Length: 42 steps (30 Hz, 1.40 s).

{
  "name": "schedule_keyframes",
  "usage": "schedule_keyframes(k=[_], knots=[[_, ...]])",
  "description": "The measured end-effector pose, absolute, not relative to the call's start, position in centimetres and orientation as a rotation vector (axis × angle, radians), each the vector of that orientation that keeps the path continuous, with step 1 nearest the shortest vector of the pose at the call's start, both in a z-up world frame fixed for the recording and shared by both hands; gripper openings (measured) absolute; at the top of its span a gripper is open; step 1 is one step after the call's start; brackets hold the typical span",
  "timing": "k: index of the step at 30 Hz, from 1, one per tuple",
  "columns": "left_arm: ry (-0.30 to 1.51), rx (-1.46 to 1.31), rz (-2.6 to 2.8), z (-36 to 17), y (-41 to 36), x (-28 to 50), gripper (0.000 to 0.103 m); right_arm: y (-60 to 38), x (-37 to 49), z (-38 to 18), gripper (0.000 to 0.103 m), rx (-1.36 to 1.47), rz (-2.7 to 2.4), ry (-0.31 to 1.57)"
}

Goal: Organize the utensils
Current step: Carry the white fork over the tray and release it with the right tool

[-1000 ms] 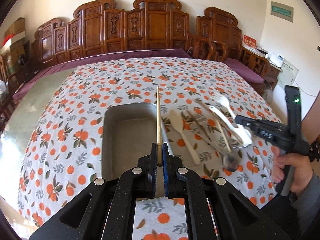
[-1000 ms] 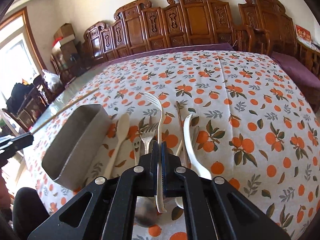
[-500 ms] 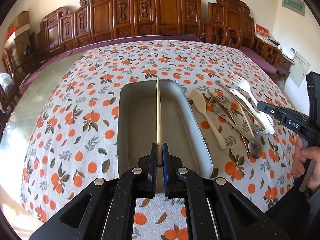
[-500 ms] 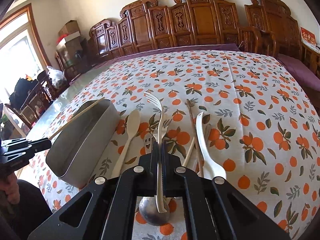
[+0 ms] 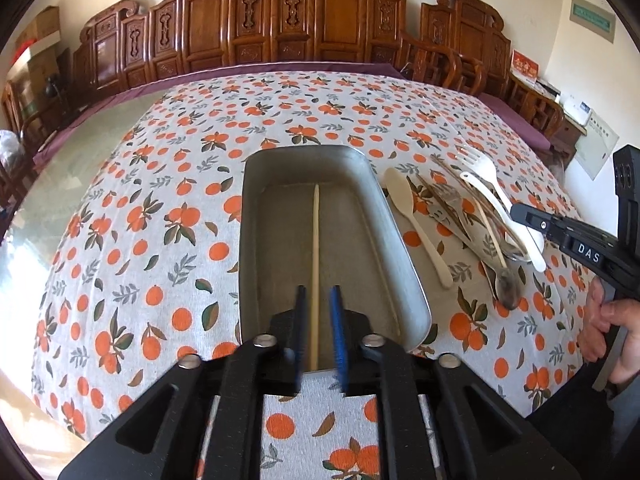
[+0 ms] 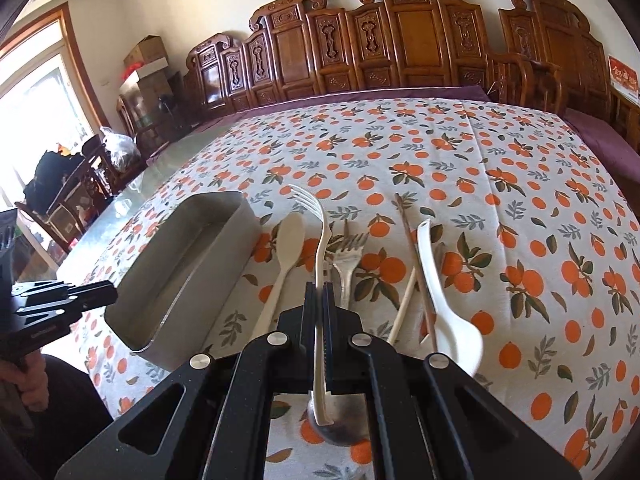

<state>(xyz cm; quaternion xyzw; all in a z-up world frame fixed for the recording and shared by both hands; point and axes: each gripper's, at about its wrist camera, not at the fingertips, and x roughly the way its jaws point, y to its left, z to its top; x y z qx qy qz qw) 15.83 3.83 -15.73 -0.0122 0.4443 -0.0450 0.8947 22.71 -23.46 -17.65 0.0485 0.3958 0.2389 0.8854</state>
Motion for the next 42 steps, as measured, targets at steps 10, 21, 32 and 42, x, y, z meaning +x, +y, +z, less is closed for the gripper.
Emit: schedule_keyframes(k=[10,21,32,42], knots=[[0.864,-0.046,-0.096,-14.6,5.1,15.2,0.021,-18.5,21.6,-15.7,0.004,0.091,0.573,0.835],[0.845,-0.068,-0.079,-14.5,7.2,14.8,0.021,-10.2,22.1,-16.2,0.004,0.078,0.643,0.884],[0.849,-0.083,-0.073,-14.8,7.9,14.7,0.021,-7.6,24.2,-18.3,0.007,0.083,0.649,0.938],[0.845,-0.064,-0.086,-14.6,6.8,14.7,0.021,-11.1,23.2,-16.3,0.008,0.073,0.665,0.869]])
